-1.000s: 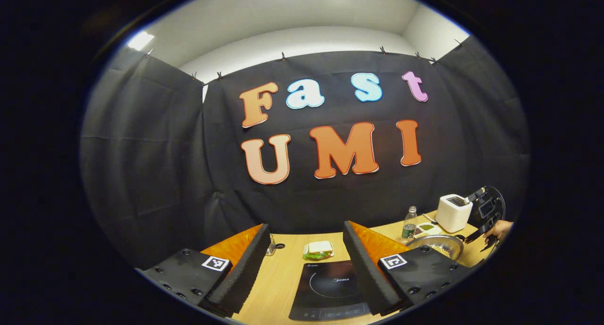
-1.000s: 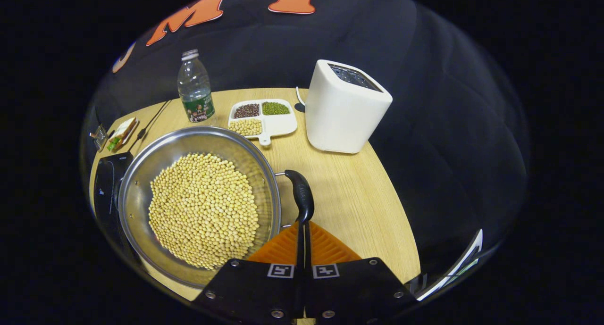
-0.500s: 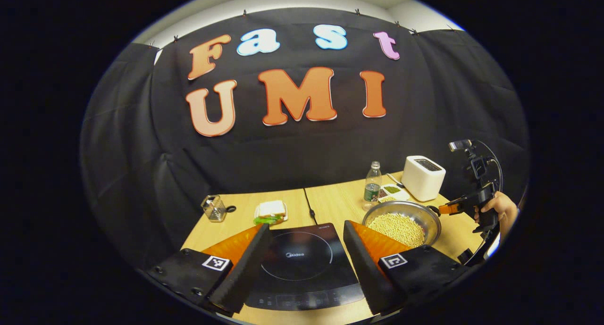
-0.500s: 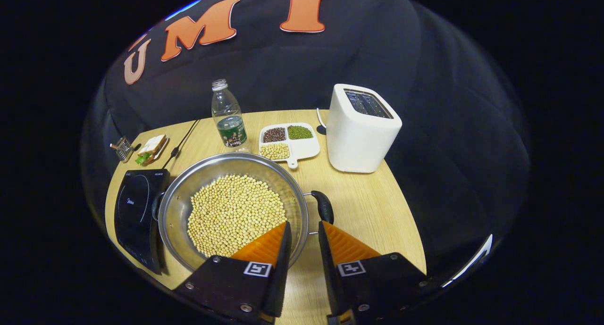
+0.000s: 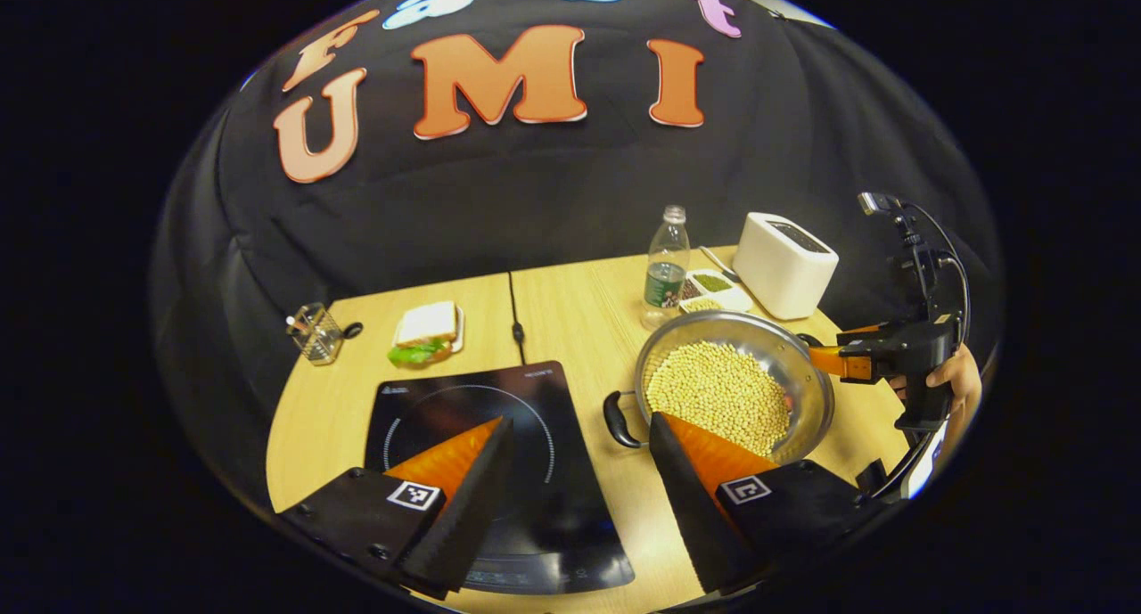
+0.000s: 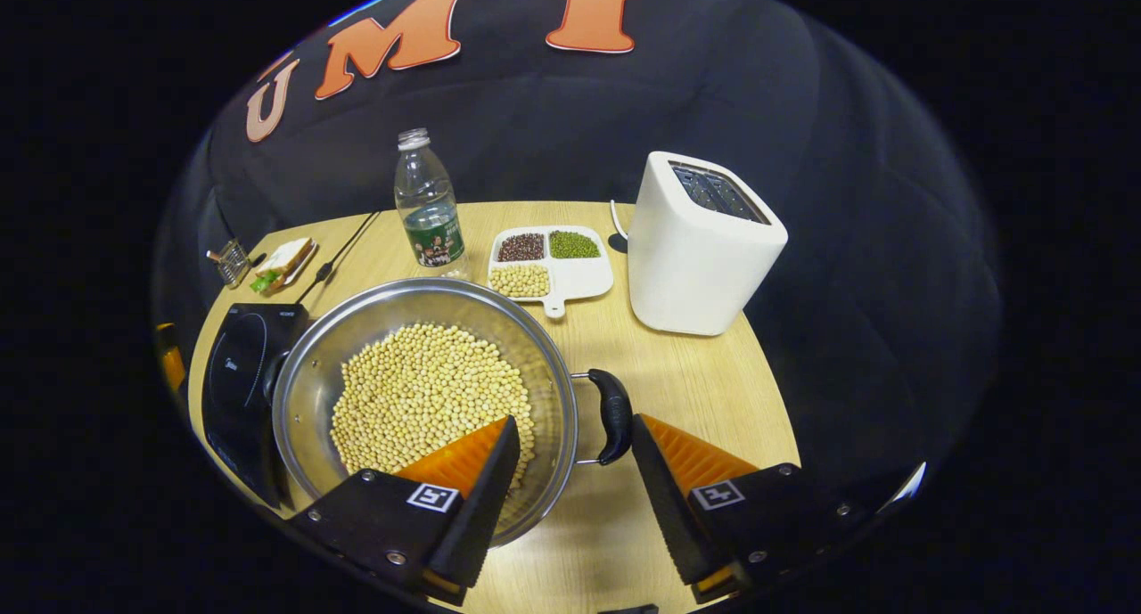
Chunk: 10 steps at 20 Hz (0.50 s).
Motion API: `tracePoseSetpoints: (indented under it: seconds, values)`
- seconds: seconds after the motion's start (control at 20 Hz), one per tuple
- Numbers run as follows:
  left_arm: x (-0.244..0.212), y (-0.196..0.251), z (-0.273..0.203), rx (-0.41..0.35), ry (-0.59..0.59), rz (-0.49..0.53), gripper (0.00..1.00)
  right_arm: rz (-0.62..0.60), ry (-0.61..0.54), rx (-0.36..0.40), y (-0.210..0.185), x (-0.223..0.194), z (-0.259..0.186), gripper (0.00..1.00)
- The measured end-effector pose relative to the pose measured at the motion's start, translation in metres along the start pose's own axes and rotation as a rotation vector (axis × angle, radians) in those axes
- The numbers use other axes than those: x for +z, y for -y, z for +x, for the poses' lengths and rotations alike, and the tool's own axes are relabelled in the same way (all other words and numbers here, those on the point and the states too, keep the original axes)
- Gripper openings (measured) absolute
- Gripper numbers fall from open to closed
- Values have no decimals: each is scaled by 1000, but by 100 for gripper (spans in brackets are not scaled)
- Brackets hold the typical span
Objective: First push the handle of the pot to place it horizontally, then grasp the pot with both hands and set it on the induction cooktop.
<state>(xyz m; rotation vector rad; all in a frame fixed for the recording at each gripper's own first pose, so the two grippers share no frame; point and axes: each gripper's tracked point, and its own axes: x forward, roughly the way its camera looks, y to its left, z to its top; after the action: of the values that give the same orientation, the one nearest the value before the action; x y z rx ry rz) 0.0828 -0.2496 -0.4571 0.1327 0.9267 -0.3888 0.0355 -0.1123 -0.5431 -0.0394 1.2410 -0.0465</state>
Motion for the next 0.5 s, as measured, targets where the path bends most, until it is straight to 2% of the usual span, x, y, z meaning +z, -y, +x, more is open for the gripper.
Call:
tracePoseSetpoints:
  seconds: [0.15, 0.3, 0.35, 0.4, 0.5]
  values:
    - [-13, 26, 33, -51, -81, -44, 100, 23, -11, 49, -9, 0, 6, 84]
    - [-23, 34, 65, -68, -147, -94, 99, 13, -18, 22, -1, -1, 19, 86]
    - [-26, 35, 74, -63, -166, -109, 99, 13, -23, 20, -1, -1, 21, 82]
    - [-31, 34, 85, -45, -181, -118, 97, 12, -25, 13, 1, -1, 24, 86]
    - [-37, 33, 102, -24, -203, -120, 94, 4, -29, 2, 2, -2, 32, 86]
